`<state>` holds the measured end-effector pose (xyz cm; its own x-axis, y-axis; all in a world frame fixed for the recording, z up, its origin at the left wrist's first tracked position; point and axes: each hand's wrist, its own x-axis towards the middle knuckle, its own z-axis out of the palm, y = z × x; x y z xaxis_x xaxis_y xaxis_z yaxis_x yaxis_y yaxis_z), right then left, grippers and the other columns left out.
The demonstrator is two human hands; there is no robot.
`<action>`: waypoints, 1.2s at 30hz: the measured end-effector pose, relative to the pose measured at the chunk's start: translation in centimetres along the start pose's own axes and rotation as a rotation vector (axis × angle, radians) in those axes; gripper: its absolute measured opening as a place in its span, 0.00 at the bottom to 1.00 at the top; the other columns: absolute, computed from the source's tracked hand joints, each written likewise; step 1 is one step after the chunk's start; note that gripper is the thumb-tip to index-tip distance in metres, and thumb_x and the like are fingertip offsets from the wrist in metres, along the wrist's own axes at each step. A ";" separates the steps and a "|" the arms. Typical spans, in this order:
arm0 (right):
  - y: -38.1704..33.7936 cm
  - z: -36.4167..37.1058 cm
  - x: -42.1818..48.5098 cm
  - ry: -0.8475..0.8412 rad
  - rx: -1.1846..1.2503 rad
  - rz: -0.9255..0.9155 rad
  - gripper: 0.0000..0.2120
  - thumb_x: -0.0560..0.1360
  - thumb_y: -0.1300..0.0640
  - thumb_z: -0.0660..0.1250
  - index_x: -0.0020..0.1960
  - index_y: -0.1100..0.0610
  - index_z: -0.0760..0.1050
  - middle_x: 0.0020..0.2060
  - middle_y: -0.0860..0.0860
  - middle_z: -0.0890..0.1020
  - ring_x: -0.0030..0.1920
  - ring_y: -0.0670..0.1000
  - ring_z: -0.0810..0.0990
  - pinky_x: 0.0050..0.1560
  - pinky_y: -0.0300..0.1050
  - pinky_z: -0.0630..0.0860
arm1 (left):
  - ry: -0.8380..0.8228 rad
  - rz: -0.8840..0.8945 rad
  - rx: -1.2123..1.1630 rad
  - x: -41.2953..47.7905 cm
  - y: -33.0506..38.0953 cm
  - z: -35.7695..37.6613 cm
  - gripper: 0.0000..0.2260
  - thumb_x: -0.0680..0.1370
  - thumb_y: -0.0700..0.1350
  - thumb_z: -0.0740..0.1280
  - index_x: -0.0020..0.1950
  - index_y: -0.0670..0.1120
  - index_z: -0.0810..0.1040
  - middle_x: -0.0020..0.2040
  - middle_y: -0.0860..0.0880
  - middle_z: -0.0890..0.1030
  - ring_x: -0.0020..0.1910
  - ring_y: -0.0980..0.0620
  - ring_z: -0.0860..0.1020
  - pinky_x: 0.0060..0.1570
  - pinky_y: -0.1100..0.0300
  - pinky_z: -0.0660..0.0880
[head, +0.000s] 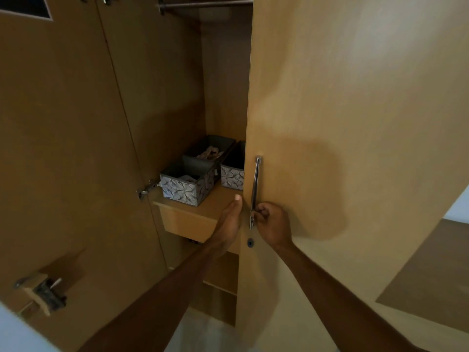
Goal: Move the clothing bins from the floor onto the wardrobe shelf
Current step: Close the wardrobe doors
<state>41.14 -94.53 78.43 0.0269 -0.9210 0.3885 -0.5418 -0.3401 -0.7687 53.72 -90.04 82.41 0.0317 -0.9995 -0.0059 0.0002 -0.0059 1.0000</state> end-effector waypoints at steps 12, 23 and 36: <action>1.2 0.6 1.1 0.006 0.024 0.058 0.08 0.72 0.61 0.68 0.49 0.52 0.80 0.40 0.47 0.85 0.40 0.46 0.83 0.44 0.49 0.81 | -0.041 0.018 0.055 2.1 -0.1 -0.6 0.22 0.82 0.58 0.51 0.71 0.49 0.71 0.67 0.52 0.75 0.65 0.54 0.72 0.65 0.51 0.69; 1.3 -0.1 0.7 -0.163 0.119 0.060 0.24 0.72 0.66 0.67 0.66 0.53 0.75 0.51 0.48 0.83 0.50 0.45 0.81 0.48 0.32 0.75 | -0.119 -0.025 0.095 2.7 0.0 -0.9 0.29 0.80 0.63 0.49 0.76 0.49 0.65 0.75 0.50 0.66 0.74 0.51 0.64 0.73 0.44 0.60; -0.3 3.0 -6.4 -0.279 0.289 0.252 0.08 0.73 0.60 0.71 0.52 0.52 0.81 0.44 0.48 0.84 0.45 0.46 0.82 0.46 0.34 0.77 | 0.346 -0.048 -0.131 -5.8 -6.3 -7.8 0.09 0.81 0.42 0.62 0.55 0.38 0.79 0.49 0.41 0.82 0.48 0.48 0.80 0.38 0.72 0.76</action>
<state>43.63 -89.12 74.72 0.1703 -0.9841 0.0509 -0.3053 -0.1018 -0.9468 61.29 -83.95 76.13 0.3643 -0.9283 -0.0747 0.1374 -0.0258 0.9902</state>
